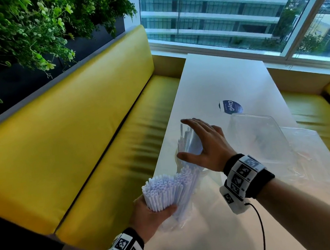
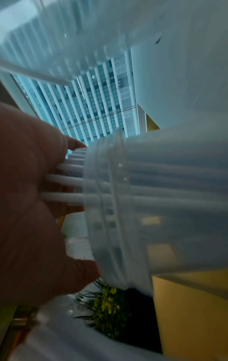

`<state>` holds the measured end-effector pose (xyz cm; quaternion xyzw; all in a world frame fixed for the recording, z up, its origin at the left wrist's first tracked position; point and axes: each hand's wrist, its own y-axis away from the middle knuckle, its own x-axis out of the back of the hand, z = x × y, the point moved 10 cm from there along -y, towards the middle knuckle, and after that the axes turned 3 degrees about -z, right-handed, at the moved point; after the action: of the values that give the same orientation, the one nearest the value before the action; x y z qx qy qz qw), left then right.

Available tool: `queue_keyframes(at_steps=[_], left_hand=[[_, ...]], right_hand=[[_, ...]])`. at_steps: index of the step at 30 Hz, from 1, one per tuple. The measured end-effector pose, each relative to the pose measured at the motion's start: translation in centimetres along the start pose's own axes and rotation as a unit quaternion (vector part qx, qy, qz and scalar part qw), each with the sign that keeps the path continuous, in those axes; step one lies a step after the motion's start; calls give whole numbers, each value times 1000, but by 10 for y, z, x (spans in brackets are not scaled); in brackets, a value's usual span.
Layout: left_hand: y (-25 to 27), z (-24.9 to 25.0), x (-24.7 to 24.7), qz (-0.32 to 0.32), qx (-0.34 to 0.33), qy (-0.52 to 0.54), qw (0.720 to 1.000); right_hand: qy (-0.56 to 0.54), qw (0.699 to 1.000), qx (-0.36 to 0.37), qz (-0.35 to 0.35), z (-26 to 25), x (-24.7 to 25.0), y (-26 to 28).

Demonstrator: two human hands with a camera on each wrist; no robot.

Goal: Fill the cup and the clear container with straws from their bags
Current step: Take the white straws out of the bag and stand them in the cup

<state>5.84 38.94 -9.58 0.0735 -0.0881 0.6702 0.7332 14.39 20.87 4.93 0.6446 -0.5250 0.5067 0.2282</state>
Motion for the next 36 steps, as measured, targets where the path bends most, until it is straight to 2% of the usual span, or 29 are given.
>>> queue_keyframes(at_steps=[6, 12, 17, 19, 22, 26, 28, 30, 31, 33, 36], left_hand=[[-1, -1, 0, 4, 0, 5, 1000], [0, -1, -1, -5, 5, 25, 1000], [-1, -2, 0, -6, 5, 29, 1000], [-1, -3, 0, -5, 3, 28, 1000], [-2, -3, -1, -9, 0, 23, 1000], [-2, -6, 0, -9, 1, 21, 1000], [-3, -7, -1, -9, 2, 21, 1000], [-3, -6, -1, -9, 2, 23, 1000], [-3, -7, -1, -9, 4, 26, 1000], [-3, -8, -1, -6, 6, 28, 1000], [-3, -10, -1, 1, 10, 33, 999]], right_hand=[[8, 1000, -18, 13, -7, -8, -18], [-81, 991, -52, 91, 7, 2, -23], [-113, 984, -68, 120, 15, 18, -23], [-90, 990, -70, 87, 16, 16, -22], [56, 996, -67, -32, 16, -6, -19], [134, 988, -60, -53, 15, -7, -16], [113, 993, -36, -17, 5, 5, -13], [48, 998, 29, 19, -18, 23, -6], [-3, 998, 67, 11, -32, 30, -2], [-80, 987, 120, -66, -54, 31, 11], [-19, 971, 134, -199, -61, 8, 36]])
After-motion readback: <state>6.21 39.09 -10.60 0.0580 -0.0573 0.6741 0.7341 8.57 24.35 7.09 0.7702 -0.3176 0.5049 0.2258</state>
